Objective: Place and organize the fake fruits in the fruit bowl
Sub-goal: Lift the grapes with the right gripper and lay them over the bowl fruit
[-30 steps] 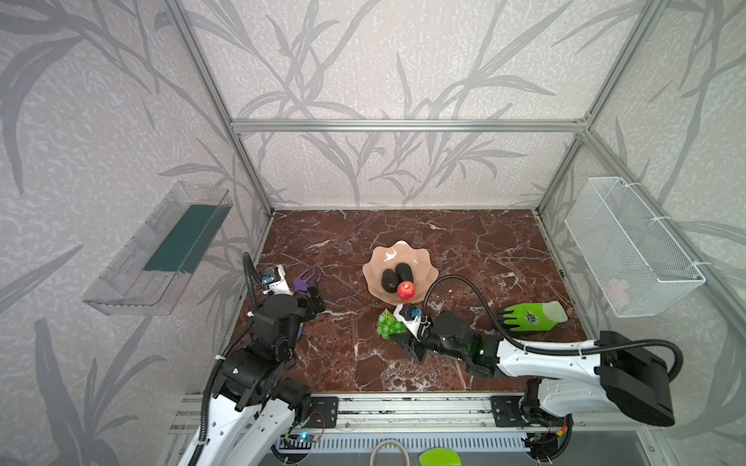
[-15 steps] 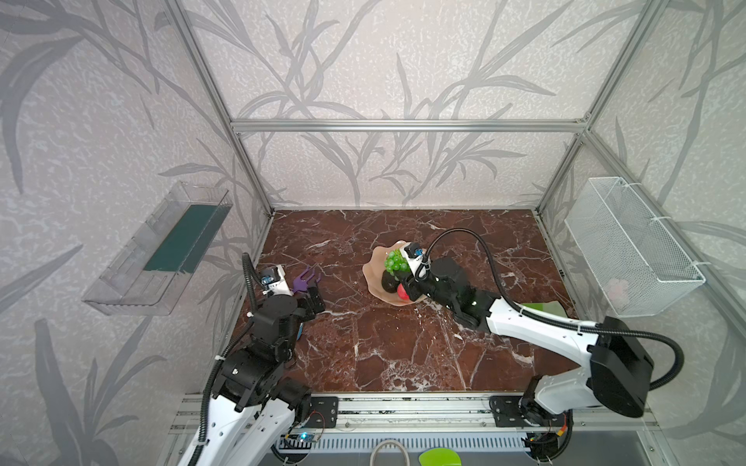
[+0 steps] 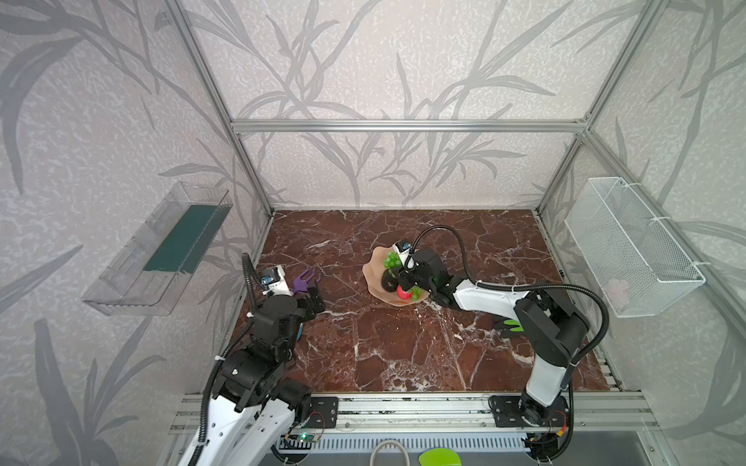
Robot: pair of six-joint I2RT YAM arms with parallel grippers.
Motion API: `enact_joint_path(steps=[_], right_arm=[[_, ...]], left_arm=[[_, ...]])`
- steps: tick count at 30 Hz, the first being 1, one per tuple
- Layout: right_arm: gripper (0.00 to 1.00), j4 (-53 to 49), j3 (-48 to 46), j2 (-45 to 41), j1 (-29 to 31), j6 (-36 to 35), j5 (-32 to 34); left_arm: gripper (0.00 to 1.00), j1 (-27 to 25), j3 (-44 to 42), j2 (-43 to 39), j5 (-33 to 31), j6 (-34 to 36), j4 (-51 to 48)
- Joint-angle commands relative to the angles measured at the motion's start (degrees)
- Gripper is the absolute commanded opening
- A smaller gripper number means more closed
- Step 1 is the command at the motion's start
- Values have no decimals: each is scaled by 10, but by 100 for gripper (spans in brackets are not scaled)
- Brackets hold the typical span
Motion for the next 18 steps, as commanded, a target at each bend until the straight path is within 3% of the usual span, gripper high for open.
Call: enact_joint_path(steps=[1, 12, 15, 18], right_arm=[[45, 40, 16, 12, -4, 6, -16], [90, 97, -13, 1, -19, 25, -55], [99, 89, -18, -24, -23, 24, -57], [99, 69, -31, -68, -29, 19, -63]], left_arm=[[100, 3, 13, -3, -14, 4, -13], [100, 3, 13, -4, -18, 4, -11], [100, 3, 11, -3, -21, 3, -4], [100, 4, 9, 1, -26, 5, 17]])
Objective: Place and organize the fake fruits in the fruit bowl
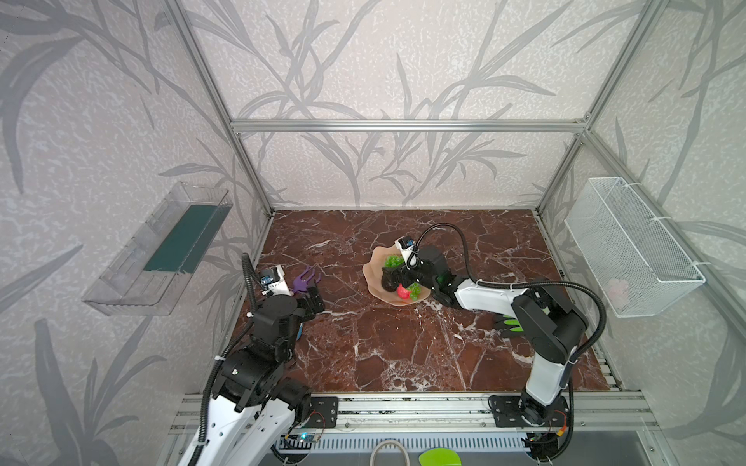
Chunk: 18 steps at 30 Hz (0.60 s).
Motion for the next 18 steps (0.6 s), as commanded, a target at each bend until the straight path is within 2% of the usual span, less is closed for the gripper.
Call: enact_joint_path(steps=[1, 7, 11, 13, 15, 18], right_arm=[[99, -9, -16, -79, -9, -3, -11], [99, -66, -141, -260, -22, -9, 80], [99, -136, -220, -397, -47, -21, 152], [99, -152, -272, -465, -69, -29, 186], [99, -167, -311, -526, -91, -33, 220], [99, -164, -366, -595, -115, -67, 281]], left_arm=[[100, 4, 9, 3, -22, 7, 30], [100, 4, -20, 37, -42, 40, 171], [100, 5, -82, 111, -131, 89, 306], [100, 9, -126, 148, -152, 133, 399], [100, 22, -165, 182, -148, 173, 479], [100, 76, -208, 218, -91, 188, 544]])
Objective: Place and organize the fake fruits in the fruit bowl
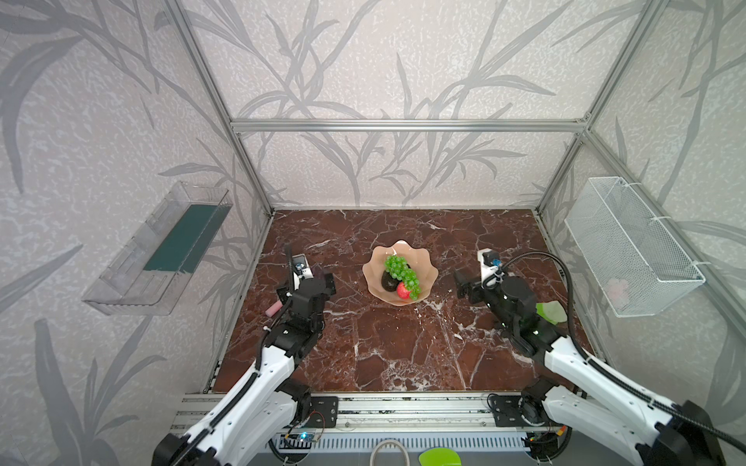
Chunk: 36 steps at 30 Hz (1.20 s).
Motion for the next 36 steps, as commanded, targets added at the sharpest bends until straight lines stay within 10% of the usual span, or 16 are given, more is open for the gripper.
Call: enact_joint_path(steps=[1, 11, 22, 32, 36], right_arm=[[99, -14, -51, -49, -20, -42, 113], [99, 272, -151, 87, -138, -58, 89], [99, 665, -139, 454, -143, -151, 37], [99, 571, -98, 451, -169, -120, 26], [99, 564, -95, 450, -169, -115, 37]], left_arm=[[100, 56, -36, 18, 38, 43, 161], [100, 151, -87, 190, 148, 27, 320], [98, 154, -61, 285, 138, 68, 423], [99, 153, -68, 427, 144, 110, 599], [99, 156, -32, 396, 121, 75, 475]])
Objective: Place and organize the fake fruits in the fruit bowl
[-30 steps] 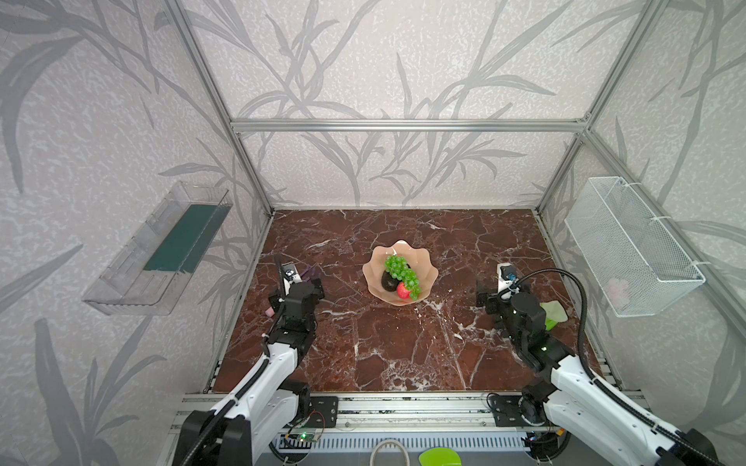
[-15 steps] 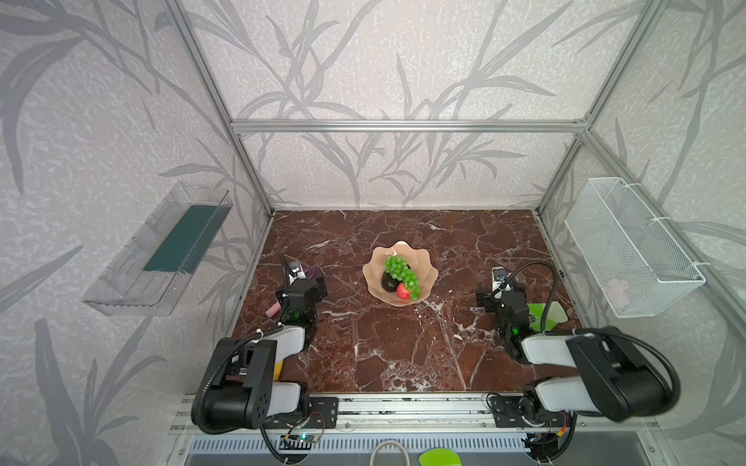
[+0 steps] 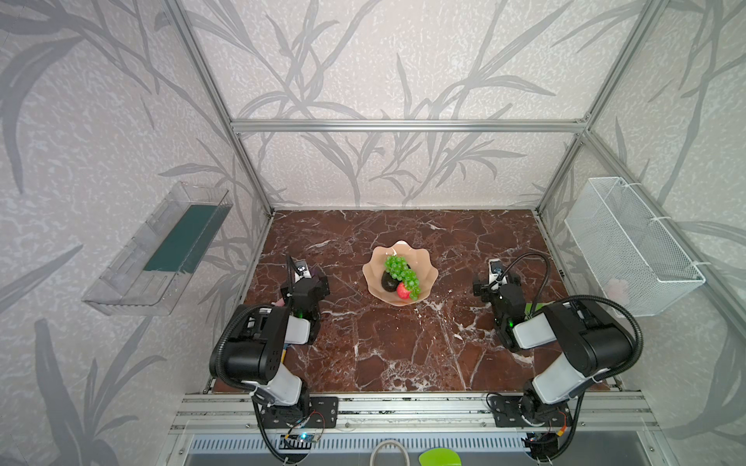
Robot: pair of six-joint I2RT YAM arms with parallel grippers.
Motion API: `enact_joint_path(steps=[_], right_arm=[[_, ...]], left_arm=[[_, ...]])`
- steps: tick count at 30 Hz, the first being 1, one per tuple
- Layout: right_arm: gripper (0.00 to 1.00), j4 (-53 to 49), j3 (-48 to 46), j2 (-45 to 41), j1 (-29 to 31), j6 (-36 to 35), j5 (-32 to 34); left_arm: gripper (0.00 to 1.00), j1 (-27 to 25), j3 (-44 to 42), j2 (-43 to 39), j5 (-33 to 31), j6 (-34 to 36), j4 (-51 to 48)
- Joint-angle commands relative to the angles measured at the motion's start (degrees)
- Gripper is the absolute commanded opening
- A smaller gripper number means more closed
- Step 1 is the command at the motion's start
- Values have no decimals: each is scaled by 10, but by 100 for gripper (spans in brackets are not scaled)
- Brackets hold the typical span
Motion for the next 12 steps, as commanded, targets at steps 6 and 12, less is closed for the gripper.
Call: enact_joint_path(steps=[6, 12], right_arm=[[99, 12, -3, -7, 1, 2, 9], [99, -56, 23, -20, -11, 15, -14]], left_arm=[[99, 5, 18, 0, -20, 0, 31], [99, 5, 16, 5, -21, 5, 43]])
